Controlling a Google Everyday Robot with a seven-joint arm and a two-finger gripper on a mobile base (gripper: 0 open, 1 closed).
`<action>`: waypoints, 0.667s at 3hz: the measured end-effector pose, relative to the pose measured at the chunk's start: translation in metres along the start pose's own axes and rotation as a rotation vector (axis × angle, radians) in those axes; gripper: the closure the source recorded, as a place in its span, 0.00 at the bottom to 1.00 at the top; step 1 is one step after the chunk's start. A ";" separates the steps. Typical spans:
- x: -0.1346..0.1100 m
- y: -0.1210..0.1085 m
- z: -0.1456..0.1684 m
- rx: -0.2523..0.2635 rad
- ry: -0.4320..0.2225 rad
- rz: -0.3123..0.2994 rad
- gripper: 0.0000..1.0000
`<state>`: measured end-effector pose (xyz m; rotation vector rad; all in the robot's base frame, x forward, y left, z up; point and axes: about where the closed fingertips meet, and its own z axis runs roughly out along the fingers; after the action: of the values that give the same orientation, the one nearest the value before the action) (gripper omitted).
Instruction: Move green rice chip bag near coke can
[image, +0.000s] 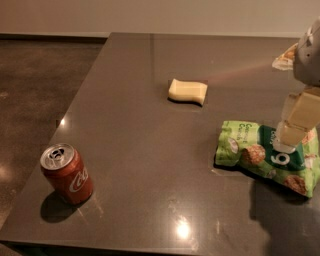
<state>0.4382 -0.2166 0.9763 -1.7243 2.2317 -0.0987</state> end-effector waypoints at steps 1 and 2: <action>0.000 -0.001 0.000 0.003 0.000 0.004 0.00; 0.005 -0.004 0.012 0.000 0.017 0.028 0.00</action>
Offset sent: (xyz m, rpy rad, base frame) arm 0.0119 -0.0108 -0.0318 -0.0186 0.0444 -0.0624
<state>0.4442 -0.2211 0.9652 -1.6979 2.2669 -0.1075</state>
